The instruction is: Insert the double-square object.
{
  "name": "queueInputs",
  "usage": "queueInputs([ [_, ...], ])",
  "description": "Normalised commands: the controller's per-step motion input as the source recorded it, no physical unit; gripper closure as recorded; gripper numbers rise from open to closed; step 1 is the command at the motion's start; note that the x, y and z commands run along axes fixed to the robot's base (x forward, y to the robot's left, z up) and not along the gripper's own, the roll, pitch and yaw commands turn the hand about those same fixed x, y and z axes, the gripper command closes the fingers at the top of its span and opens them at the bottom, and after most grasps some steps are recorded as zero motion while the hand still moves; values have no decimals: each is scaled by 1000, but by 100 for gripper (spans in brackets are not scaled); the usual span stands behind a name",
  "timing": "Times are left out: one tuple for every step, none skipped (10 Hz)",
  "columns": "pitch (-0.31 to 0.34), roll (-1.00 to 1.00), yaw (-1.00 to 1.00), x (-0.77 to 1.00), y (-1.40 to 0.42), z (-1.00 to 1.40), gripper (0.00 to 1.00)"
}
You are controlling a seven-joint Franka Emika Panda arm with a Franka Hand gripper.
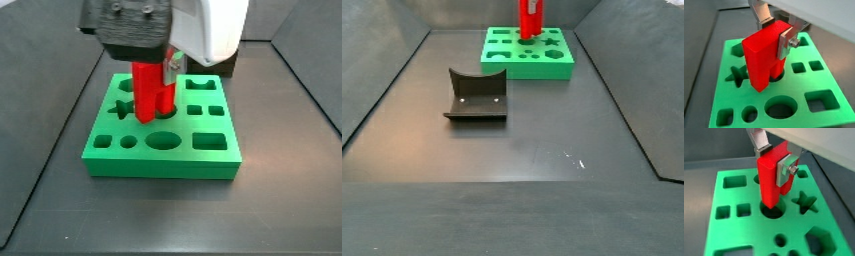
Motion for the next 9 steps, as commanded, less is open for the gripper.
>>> queueInputs([
  [6,-199,-634,534,0,-23,100],
  [0,-193,-571,606,0,-43,100],
  [0,-126,-586,591,0,-180,100],
  [0,-71,-794,371,0,-283,100],
  [0,-61,-940,200,23,-311,100],
  [0,-51,-954,177,29,-329,100],
  [0,-46,-966,166,26,-329,100],
  [0,-39,-969,157,29,-334,100],
  [0,-31,-960,183,43,-360,100],
])
